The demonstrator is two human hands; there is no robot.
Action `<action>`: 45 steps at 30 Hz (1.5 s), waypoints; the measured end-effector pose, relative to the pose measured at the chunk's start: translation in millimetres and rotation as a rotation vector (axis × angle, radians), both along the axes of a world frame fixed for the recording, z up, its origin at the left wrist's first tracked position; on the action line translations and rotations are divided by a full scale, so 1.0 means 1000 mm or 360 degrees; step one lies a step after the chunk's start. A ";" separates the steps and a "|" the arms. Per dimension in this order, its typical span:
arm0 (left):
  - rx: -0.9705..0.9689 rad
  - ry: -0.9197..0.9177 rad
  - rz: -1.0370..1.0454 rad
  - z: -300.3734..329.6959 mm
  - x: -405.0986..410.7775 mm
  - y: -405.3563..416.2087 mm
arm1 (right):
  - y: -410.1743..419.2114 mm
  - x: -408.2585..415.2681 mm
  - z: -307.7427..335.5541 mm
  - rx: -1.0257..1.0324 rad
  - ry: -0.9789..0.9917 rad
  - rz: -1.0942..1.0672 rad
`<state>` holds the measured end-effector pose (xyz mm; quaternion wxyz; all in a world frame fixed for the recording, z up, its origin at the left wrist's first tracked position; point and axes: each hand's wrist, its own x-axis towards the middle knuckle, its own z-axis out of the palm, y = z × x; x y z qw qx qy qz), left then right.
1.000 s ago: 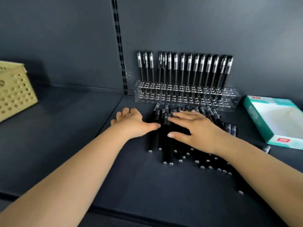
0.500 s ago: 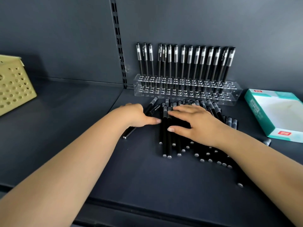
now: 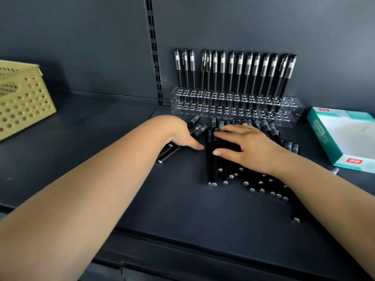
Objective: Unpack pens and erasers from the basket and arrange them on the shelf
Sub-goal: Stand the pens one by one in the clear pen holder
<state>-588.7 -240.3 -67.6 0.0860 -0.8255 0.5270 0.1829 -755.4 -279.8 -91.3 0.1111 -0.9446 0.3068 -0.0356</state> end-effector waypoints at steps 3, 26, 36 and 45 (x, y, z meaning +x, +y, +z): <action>-0.0143 0.0013 0.0030 -0.005 0.010 -0.001 | 0.000 -0.001 0.001 -0.0006 -0.0010 0.0004; -0.1442 0.2094 0.0198 -0.036 0.010 0.060 | 0.021 0.042 0.042 0.0598 -0.0935 0.0054; -0.1203 0.1582 -0.0008 -0.037 -0.003 0.065 | 0.019 0.054 0.039 0.0976 -0.1173 -0.0090; -0.0949 0.2399 -0.0025 0.008 -0.035 0.055 | 0.002 0.022 0.062 0.1667 -0.1512 0.0109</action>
